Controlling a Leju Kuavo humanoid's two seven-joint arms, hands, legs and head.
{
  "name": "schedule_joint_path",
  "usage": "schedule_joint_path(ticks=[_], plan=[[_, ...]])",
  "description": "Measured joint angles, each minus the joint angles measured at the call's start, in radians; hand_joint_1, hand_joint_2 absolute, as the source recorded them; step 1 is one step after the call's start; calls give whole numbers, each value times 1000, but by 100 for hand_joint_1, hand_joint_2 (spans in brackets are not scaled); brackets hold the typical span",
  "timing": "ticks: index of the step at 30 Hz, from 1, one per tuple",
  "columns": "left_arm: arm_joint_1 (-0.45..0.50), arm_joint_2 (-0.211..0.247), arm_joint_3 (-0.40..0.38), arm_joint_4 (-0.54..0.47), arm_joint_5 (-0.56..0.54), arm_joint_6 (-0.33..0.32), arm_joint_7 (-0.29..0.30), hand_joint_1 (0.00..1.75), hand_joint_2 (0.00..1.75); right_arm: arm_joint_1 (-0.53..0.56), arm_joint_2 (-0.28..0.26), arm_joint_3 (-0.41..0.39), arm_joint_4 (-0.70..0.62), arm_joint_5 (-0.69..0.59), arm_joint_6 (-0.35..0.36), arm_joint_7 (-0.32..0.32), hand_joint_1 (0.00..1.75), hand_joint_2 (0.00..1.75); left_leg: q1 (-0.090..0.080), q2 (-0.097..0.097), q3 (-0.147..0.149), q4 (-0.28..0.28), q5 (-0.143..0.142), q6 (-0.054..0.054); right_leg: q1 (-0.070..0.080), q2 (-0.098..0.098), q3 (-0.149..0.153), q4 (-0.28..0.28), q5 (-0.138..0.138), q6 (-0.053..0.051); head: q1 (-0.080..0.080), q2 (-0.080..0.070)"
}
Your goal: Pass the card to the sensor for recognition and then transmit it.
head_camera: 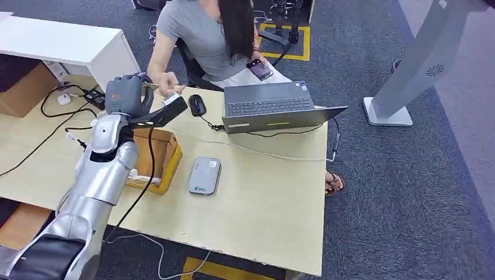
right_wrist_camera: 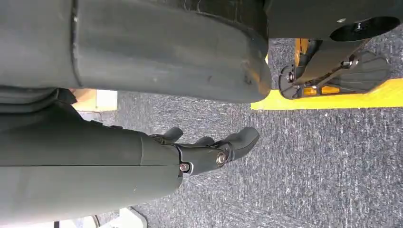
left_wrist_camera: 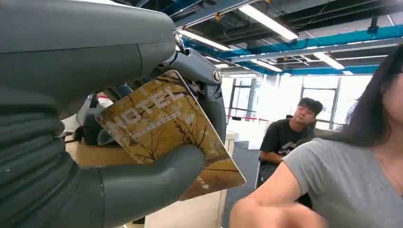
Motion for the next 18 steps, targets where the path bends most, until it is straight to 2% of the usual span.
schedule_joint_path(ticks=[7, 18], plan=[[7, -10, -2, 3, 22, 5, -27, 175, 175, 0, 0, 0, 0, 4, 0, 0, 0, 0, 0, 0, 0, 0, 0, 0, 0, 0, 0, 0, 0, 0, 0, 0], [115, -131, -115, 11, -11, 14, -38, 175, 175, -2, 0, 0, 0, 11, 0, 1, 0, 0, -1, 0, -1, 0, 0, 0, -1, 0, 0, -1, 0, 0, 0, 0]])
